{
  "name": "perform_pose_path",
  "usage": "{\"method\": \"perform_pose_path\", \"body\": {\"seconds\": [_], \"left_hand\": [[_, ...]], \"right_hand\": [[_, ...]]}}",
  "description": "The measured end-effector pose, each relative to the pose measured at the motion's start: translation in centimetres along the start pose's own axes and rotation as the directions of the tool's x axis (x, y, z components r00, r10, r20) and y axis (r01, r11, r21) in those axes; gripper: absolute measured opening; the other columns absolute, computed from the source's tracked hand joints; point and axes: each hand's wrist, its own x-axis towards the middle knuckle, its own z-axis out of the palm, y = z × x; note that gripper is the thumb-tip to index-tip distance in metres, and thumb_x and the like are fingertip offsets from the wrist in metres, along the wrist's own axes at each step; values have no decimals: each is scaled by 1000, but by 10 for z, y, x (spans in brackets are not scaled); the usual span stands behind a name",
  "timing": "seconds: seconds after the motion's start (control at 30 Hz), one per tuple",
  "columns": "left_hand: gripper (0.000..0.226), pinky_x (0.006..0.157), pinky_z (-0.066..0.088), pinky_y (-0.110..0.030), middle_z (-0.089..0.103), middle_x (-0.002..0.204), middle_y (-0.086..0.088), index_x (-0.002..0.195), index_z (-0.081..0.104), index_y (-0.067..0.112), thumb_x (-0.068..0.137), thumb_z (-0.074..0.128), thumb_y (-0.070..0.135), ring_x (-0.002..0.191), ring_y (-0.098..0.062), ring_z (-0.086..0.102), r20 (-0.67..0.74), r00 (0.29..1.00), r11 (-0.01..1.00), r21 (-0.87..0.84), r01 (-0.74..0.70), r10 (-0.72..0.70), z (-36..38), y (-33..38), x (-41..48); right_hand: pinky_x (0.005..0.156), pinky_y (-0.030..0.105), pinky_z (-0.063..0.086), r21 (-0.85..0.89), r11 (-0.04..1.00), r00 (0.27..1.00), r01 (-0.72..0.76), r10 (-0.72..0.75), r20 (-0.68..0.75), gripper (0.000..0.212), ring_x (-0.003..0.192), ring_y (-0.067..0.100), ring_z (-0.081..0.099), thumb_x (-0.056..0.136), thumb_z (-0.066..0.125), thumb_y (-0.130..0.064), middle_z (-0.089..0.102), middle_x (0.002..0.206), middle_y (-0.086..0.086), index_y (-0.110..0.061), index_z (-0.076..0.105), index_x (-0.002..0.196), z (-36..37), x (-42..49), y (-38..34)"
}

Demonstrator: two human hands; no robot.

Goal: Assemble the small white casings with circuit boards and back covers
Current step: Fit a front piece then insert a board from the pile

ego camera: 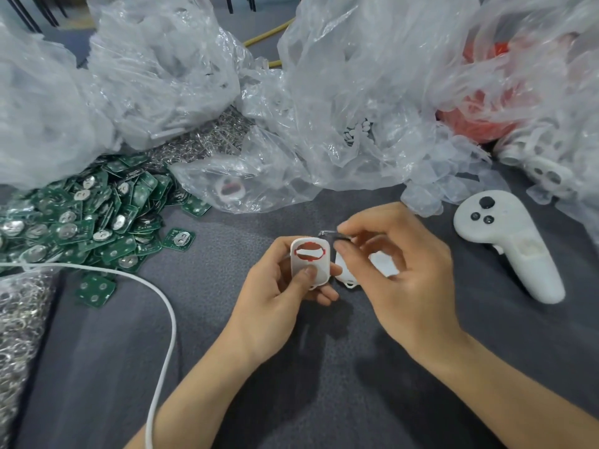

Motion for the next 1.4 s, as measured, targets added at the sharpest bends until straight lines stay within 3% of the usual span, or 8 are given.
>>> {"method": "perform_pose_path", "body": {"seconds": [0.07,0.13,0.37,0.57,0.8,0.9,1.17,1.4], "left_hand": [[22,65,55,-24,72,81,-4,106,54,7,95,43,-9,69,-17,69,-1,1000,1000,-5,7,-7,0,0,0],[24,66,55,-23,72,83,-5,107,56,9,95,44,-9,71,-18,70,-4,1000,1000,-6,14,-14,-1,1,0],[26,69,57,-28,71,85,-12,112,51,11,95,45,-7,74,-24,70,20,1000,999,43,-18,17,-2,-1,-2],[27,69,57,-30,71,87,-12,112,52,19,94,47,-1,73,-27,71,71,997,998,56,-30,26,-1,-2,-5],[25,68,57,-30,70,89,-9,113,54,20,93,51,5,73,-28,71,64,998,999,48,-27,24,3,-2,-6],[34,67,58,-29,70,96,-3,118,52,22,95,49,-3,72,-26,71,47,999,998,55,-7,5,3,-2,-6],[49,68,58,-27,70,99,1,123,50,23,93,43,-15,78,-23,72,28,1000,999,38,5,-6,6,0,-5],[37,70,58,-25,71,101,-10,118,56,17,95,46,-9,86,-26,72,18,1000,1000,16,6,-6,5,0,-6]], "right_hand": [[66,16,50,135,938,947,-320,310,89,16,76,9,64,80,72,-7,67,80,-8,-21,66,84,4,-3,1],[65,14,49,187,856,875,-482,461,149,17,76,6,65,80,73,-7,69,81,-8,-24,68,83,7,-4,4],[56,22,48,282,704,756,-652,574,313,17,65,10,59,76,73,0,68,85,4,-11,61,70,6,1,10],[48,18,43,282,669,714,-687,553,429,24,52,5,53,78,68,6,68,74,2,-13,60,90,-1,8,12],[57,28,52,254,709,736,-658,532,418,30,64,18,60,79,71,-2,69,78,2,-24,63,98,0,5,13],[71,41,55,206,741,742,-639,522,421,35,76,29,65,76,76,-10,70,83,4,-30,62,102,2,4,11],[76,45,54,247,713,733,-657,527,430,46,74,21,62,76,74,-3,68,77,5,-33,61,108,6,3,12],[60,16,51,205,735,728,-646,512,457,40,79,9,63,84,66,-2,65,90,4,-28,63,114,5,1,11]]}}
